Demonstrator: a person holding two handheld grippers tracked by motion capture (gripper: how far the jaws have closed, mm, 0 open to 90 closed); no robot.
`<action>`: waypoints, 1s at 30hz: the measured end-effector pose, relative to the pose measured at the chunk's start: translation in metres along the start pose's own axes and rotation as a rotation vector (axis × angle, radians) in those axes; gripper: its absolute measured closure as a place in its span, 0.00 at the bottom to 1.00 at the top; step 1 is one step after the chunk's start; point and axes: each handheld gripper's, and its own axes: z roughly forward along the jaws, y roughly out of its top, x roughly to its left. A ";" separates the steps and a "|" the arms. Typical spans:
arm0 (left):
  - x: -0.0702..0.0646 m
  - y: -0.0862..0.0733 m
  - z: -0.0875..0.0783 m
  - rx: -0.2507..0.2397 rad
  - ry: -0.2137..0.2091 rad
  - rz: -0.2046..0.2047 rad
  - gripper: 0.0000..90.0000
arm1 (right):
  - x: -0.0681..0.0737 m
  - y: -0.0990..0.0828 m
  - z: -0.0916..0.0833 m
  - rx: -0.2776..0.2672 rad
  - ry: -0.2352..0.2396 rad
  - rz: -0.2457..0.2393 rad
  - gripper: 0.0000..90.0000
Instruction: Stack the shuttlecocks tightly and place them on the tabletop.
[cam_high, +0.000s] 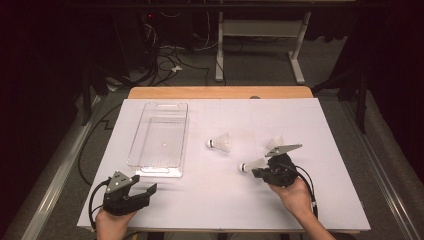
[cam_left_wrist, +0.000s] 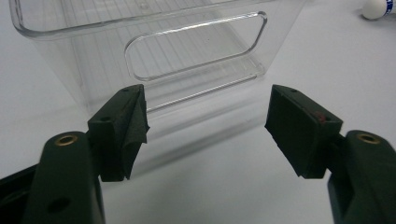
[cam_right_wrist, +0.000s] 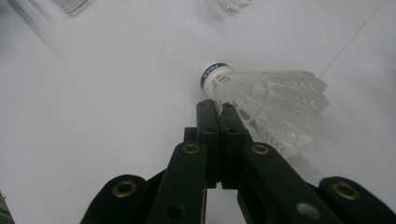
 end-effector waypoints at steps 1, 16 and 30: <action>0.000 0.000 0.000 0.003 -0.001 0.000 0.34 | 0.000 0.001 0.000 -0.001 0.001 0.000 1.00; 0.002 0.000 -0.001 0.000 0.003 0.000 0.34 | -0.002 0.011 -0.003 -0.025 0.010 0.005 1.00; 0.002 0.000 0.000 0.002 0.002 0.001 0.34 | -0.008 0.025 -0.001 -0.041 0.008 0.016 1.00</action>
